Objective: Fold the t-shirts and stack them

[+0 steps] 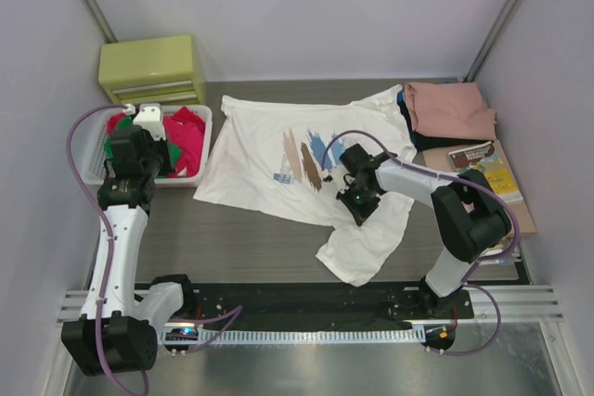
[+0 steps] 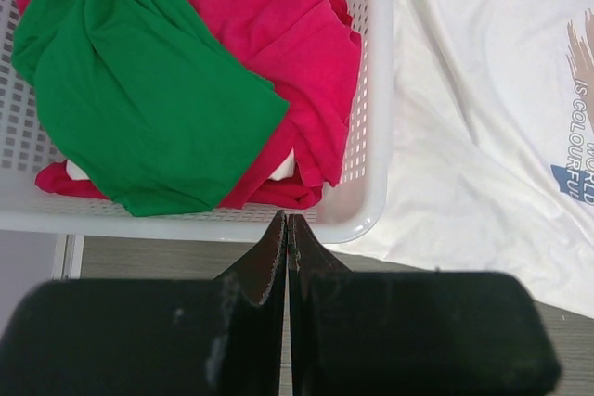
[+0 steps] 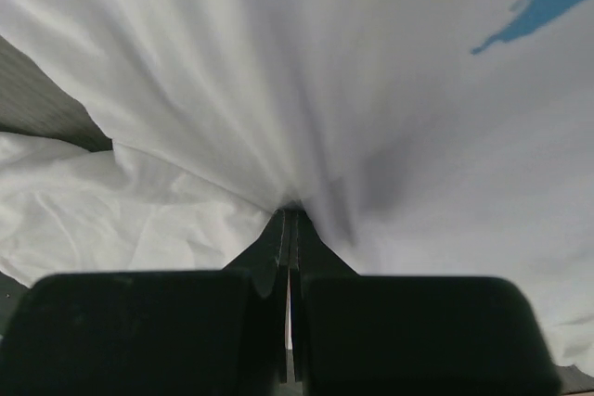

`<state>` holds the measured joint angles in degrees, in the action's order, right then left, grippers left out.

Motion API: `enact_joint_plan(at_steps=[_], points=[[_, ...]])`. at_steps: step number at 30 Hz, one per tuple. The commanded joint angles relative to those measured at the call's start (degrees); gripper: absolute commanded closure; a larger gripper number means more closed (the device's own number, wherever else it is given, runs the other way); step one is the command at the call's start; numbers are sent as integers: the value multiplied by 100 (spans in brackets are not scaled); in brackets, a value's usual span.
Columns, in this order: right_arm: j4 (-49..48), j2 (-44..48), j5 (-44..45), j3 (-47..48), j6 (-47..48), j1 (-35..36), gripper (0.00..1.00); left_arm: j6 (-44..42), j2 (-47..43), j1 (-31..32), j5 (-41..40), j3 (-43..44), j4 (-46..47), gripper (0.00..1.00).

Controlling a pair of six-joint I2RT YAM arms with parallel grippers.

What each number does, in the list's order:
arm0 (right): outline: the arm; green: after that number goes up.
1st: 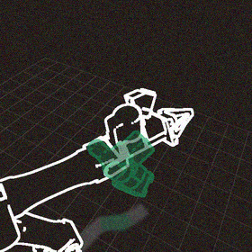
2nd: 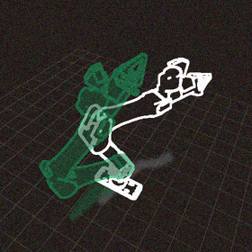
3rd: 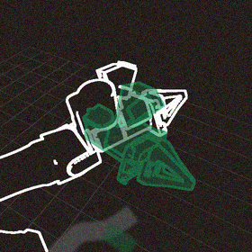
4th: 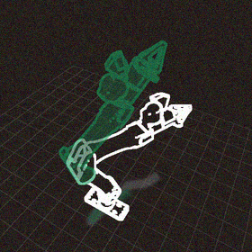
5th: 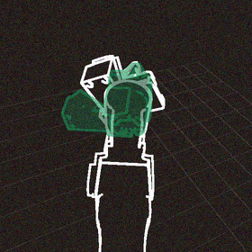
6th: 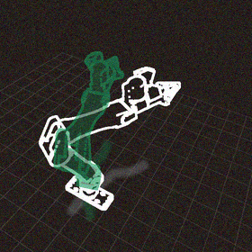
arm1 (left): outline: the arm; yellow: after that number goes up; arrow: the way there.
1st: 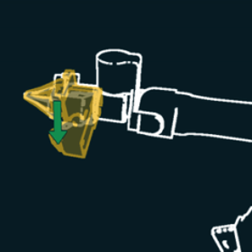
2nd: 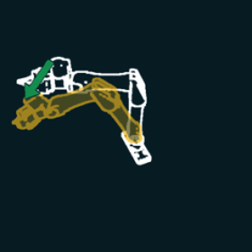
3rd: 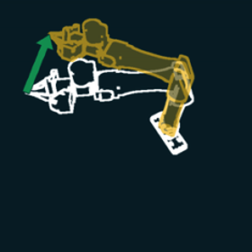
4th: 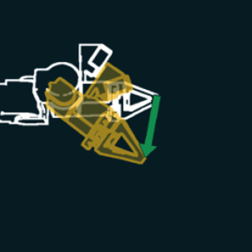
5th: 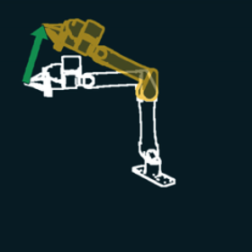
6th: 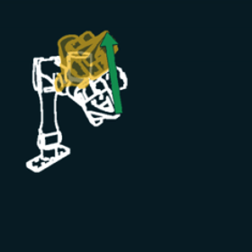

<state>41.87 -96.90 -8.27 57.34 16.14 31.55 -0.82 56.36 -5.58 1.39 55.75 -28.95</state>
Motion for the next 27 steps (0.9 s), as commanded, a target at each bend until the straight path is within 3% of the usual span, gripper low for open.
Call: enact_joint_plan(at_steps=[1,5,14,17,23,27], points=[[-38,-180,256,40,362,-702,99,-120,-64,14,-25,147,223,100],[137,-5,335,-12,627,-1220,99,-94,-46,14,2,147,258,100],[410,382,90,49,908,-1283,99,-67,51,14,107,226,267,100],[489,558,-331,215,979,-1283,78,-85,16,14,107,121,311,100],[-196,2717,-150,1216,549,-915,78,-155,-64,14,99,-160,390,100],[-914,4315,-499,1728,233,-896,75,-129,-151,14,195,-266,416,100]])
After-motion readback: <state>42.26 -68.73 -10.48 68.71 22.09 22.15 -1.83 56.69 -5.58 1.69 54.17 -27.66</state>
